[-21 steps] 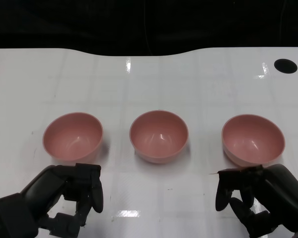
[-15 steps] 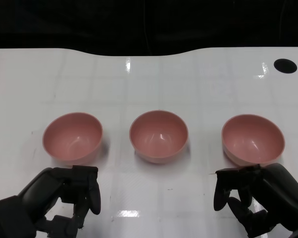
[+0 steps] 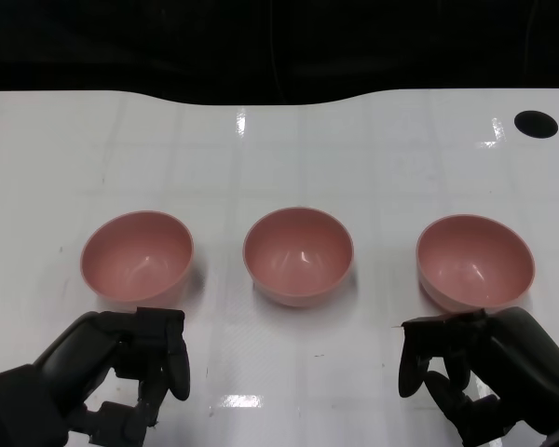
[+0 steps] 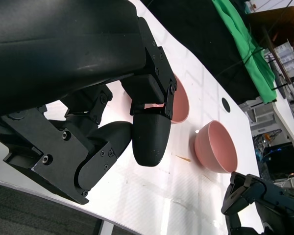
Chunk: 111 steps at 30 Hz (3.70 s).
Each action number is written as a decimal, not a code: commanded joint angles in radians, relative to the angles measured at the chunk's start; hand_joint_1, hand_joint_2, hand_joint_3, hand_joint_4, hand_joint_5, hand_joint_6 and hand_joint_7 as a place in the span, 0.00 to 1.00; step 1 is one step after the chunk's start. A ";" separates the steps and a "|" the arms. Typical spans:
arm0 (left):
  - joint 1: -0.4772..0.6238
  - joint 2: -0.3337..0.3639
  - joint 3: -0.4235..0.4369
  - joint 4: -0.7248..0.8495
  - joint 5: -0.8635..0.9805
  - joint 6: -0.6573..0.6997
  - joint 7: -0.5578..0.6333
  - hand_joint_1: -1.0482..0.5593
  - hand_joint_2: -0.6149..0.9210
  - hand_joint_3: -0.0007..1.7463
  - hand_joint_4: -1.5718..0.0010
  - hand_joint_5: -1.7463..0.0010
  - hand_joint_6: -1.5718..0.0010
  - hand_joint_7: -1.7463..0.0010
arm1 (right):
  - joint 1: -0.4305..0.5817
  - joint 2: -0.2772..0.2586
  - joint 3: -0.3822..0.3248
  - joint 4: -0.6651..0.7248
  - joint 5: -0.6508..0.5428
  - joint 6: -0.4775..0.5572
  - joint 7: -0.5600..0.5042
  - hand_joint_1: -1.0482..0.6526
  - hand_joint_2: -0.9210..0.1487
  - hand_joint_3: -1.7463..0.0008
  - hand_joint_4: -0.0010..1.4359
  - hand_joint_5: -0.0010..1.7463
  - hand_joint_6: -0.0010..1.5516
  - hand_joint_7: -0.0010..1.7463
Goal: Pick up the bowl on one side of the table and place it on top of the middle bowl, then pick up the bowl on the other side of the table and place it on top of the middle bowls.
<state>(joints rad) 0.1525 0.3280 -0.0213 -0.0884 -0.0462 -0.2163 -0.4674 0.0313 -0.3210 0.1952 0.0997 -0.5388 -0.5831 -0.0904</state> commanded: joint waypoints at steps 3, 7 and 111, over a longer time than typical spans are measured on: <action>-0.016 0.014 -0.005 0.010 0.001 0.008 -0.006 0.56 0.68 0.80 0.44 0.00 0.47 0.11 | 0.028 -0.018 -0.024 -0.022 0.006 0.002 -0.013 0.58 0.67 0.13 0.64 0.97 0.58 0.73; -0.033 0.016 -0.012 0.024 0.001 0.002 -0.011 0.55 0.67 0.80 0.43 0.00 0.46 0.11 | 0.048 -0.015 -0.033 -0.042 0.008 0.008 -0.012 0.58 0.67 0.14 0.64 0.97 0.57 0.73; -0.042 0.018 -0.012 0.088 -0.026 -0.069 -0.029 0.56 0.67 0.79 0.43 0.03 0.46 0.15 | -0.402 -0.072 0.259 0.404 -0.436 0.597 -0.058 0.32 0.00 0.99 0.41 0.12 0.41 0.03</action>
<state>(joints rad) 0.1073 0.3392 -0.0386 -0.0093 -0.0688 -0.2791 -0.4941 -0.3554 -0.3790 0.4481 0.4813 -0.9738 0.0153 -0.1311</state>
